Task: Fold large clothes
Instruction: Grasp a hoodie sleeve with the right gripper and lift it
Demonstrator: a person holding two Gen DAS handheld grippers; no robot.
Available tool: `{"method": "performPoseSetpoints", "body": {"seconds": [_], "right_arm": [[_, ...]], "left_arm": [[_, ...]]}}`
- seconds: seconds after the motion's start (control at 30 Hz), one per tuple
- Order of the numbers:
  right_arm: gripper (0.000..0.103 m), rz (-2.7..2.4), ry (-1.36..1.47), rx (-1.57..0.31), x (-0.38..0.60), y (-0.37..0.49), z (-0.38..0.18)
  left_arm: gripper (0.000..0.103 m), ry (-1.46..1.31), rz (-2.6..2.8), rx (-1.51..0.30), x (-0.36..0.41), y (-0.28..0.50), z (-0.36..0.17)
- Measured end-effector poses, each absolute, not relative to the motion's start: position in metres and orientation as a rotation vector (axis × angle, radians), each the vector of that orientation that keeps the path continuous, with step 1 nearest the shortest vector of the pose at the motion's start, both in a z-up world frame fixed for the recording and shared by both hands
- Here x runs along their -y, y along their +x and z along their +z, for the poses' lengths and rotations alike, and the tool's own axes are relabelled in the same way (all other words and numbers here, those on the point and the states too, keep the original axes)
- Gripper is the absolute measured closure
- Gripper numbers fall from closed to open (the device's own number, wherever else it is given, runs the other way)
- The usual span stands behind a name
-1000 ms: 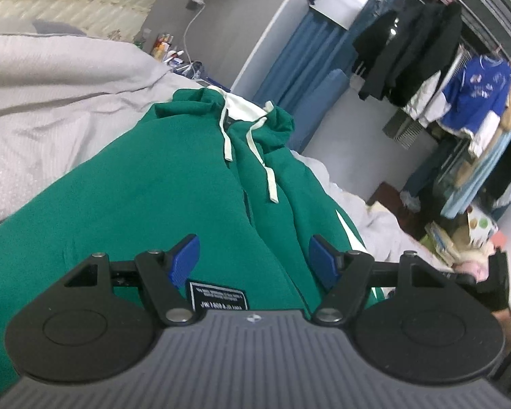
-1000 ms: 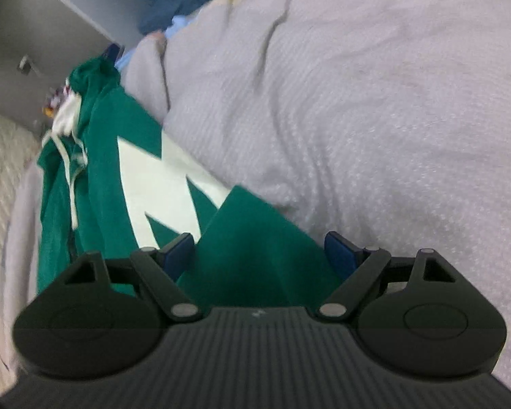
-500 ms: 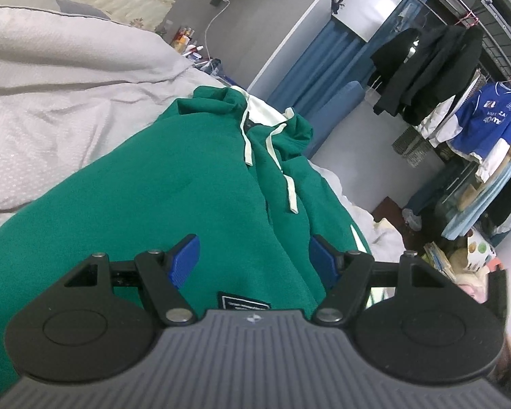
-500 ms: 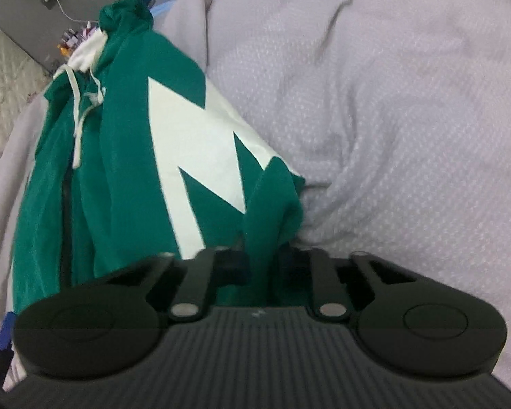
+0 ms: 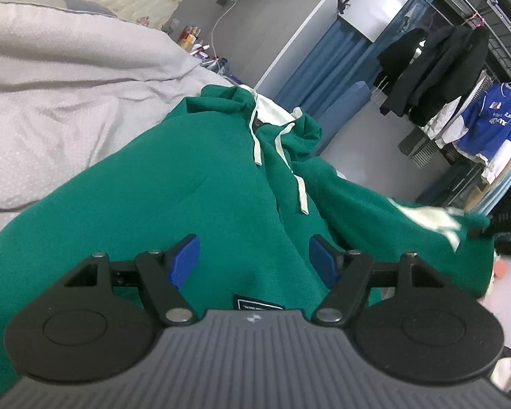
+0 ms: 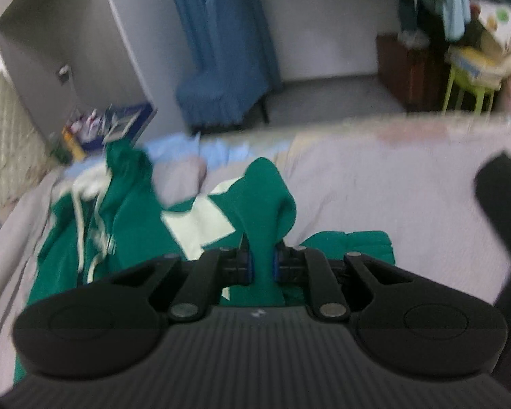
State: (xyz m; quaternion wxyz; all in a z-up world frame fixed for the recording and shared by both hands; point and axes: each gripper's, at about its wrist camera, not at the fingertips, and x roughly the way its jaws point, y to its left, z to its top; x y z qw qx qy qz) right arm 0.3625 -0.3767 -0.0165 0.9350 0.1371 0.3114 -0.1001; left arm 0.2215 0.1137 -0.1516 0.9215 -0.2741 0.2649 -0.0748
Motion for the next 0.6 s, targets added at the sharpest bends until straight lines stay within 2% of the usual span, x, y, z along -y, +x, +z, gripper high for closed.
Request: {"method": "performPoseSetpoints", "body": {"seconds": [0.33,0.47,0.6], "right_arm": [[0.090,-0.368,0.082,-0.485,0.434,0.428,0.049],[0.090,-0.416,0.071,-0.457,0.465,0.453,0.047],[0.090,-0.492,0.073,-0.474,0.502,0.474,0.019]], "left_arm": [[0.028,-0.567,-0.144,-0.540,-0.115,0.230,-0.153],[0.028,-0.566,-0.178,-0.572,-0.111,0.244,-0.161],[0.028,-0.527,-0.182,-0.579,-0.107,0.251,-0.163]]}}
